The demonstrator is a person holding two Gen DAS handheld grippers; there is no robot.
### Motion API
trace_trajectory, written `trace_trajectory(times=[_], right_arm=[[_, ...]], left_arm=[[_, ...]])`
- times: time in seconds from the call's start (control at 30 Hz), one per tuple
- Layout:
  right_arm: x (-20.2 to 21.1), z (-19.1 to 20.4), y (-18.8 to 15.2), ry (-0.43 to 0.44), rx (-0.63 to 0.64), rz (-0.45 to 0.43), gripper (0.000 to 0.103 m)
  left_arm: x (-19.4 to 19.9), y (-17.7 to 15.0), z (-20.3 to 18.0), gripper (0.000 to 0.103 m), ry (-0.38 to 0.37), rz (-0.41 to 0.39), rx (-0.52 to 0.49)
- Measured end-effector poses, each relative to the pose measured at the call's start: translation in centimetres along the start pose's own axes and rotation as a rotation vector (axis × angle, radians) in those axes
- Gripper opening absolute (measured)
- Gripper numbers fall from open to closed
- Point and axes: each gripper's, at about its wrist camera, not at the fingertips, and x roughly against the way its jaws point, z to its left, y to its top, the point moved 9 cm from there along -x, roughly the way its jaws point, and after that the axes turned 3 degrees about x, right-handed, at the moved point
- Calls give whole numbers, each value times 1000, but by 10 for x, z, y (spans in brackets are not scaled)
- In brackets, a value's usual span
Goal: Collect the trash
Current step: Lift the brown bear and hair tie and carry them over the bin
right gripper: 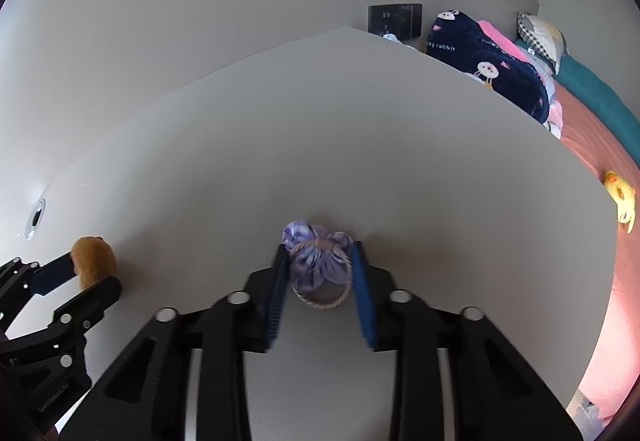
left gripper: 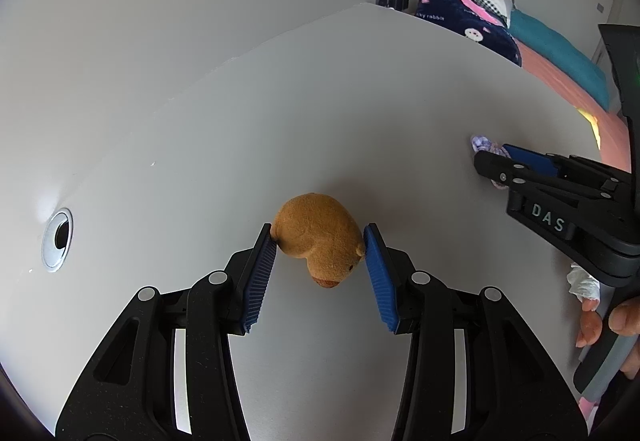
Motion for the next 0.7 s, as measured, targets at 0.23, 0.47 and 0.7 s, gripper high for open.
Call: trace_trajectory(times=[0.23,0.47,0.7], right_arm=[[11,-5,-5,15,-14,9,20],[31,-13,-12,-6,-15,2,20],[55,-25,-25,-1,-41,-13,20]], left_arm=[[4,1,-2,45,-6,-7,3],[8,-4,-17,45,-14,1,-29],[28,-6,-40,45,-35,-26,-62]])
